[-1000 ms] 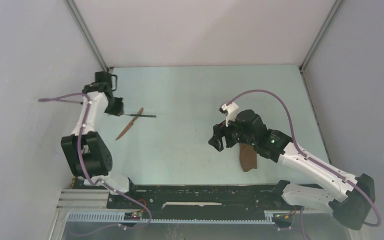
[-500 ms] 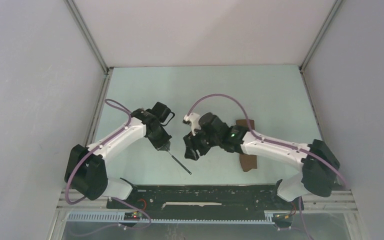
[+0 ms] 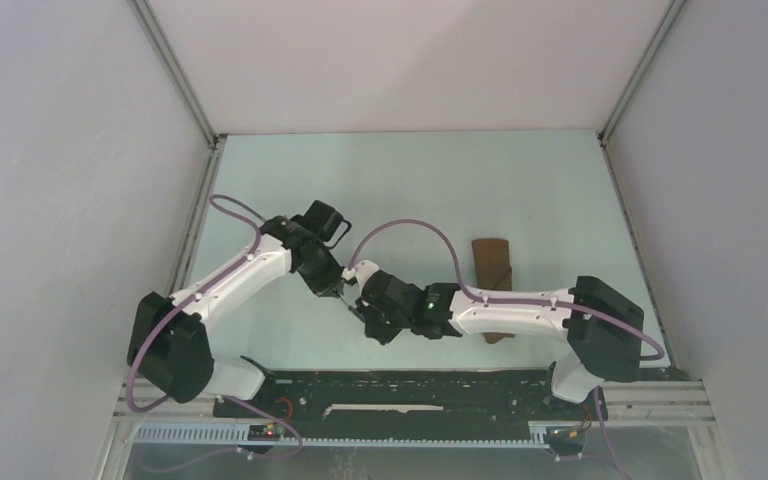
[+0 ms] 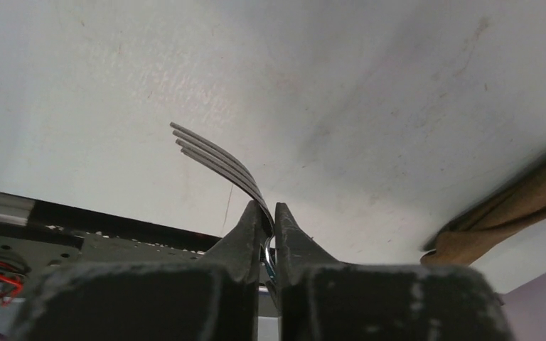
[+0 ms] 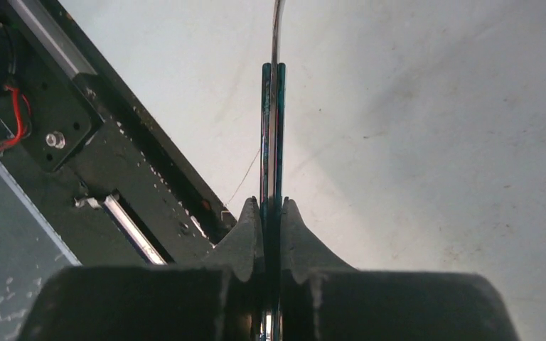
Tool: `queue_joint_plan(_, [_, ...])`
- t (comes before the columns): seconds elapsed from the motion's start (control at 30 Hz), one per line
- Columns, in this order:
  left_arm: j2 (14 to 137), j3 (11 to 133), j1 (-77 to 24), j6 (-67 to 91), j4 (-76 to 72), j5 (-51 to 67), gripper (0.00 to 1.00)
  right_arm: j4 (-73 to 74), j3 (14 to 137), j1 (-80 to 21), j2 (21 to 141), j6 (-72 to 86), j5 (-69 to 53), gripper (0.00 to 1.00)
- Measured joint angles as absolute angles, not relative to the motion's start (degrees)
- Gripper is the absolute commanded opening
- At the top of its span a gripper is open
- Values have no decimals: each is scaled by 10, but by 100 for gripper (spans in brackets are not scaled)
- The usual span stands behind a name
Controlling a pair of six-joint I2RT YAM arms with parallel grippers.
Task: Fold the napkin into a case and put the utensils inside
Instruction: Pass from the left arm to the right, then pass from the right arm to the left
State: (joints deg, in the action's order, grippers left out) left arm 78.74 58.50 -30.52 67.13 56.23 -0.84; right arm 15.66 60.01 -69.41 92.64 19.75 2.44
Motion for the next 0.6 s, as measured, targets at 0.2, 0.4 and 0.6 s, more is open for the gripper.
queue_joint_plan(0.2, [749, 616, -305, 594, 523, 8, 99, 104, 552, -657, 877, 231, -13, 0])
queue_joint_plan(0.4, [560, 570, -304, 533, 346, 72, 99, -9, 435, -527, 790, 315, -190, 0])
queue_joint_plan(0.6, [452, 460, -304, 547, 134, 145, 97, -117, 379, -430, 713, 402, -324, 0])
